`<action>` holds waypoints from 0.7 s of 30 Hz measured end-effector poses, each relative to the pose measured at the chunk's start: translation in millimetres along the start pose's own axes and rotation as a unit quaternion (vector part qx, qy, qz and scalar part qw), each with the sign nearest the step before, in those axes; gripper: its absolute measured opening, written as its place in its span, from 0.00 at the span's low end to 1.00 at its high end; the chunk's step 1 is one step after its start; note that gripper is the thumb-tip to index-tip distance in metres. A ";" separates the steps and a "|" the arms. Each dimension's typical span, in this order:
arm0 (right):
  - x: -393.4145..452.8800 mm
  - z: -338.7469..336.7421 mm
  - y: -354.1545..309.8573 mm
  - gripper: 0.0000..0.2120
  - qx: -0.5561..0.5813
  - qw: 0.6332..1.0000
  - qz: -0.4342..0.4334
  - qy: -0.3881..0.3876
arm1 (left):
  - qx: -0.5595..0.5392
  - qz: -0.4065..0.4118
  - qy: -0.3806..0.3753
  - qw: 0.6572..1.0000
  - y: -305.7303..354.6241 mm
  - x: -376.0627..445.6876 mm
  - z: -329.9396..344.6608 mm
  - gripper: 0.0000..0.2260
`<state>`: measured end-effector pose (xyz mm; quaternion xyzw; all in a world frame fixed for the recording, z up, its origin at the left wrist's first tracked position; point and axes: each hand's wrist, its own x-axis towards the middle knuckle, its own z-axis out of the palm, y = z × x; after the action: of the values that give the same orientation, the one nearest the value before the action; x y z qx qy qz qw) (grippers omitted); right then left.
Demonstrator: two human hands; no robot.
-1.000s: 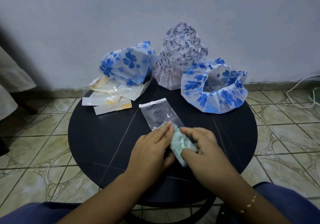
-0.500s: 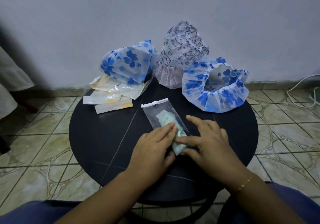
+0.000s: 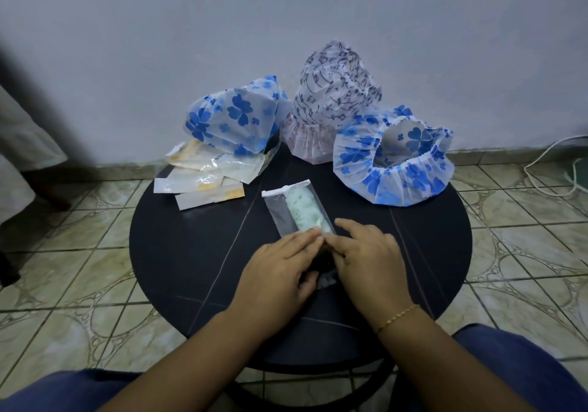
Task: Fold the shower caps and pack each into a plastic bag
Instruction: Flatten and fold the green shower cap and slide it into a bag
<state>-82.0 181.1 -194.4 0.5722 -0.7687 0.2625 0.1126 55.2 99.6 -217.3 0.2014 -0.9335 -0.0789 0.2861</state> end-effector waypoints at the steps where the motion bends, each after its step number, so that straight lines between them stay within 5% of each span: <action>1: 0.2 -1.0 -0.7 0.11 0.048 0.999 0.008 0.004 | -0.013 -0.010 -0.002 1.000 -3.3 -0.6 -1.0 0.21; 5: 1.9 -7.2 3.0 0.16 0.191 0.972 0.108 -0.082 | -0.089 -0.078 0.004 0.993 -7.2 -3.8 -7.3 0.22; 9: 5.9 -2.8 7.3 0.19 0.236 0.963 0.104 -0.085 | -0.094 -0.040 -0.024 0.995 -7.2 -1.7 -9.6 0.23; 15: 1.2 12.6 10.3 0.08 0.123 0.990 0.043 -0.059 | -0.038 0.001 -0.058 0.998 -13.9 0.6 -6.7 0.18; 21: -3.1 7.1 -1.0 0.17 0.055 0.995 -0.039 -0.070 | -0.124 -0.092 -0.075 0.985 -15.2 -1.5 -11.4 0.14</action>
<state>-79.1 179.7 -201.5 0.6237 -0.7365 0.2592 0.0371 67.9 86.1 -212.6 0.2429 -0.9128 -0.2343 0.2299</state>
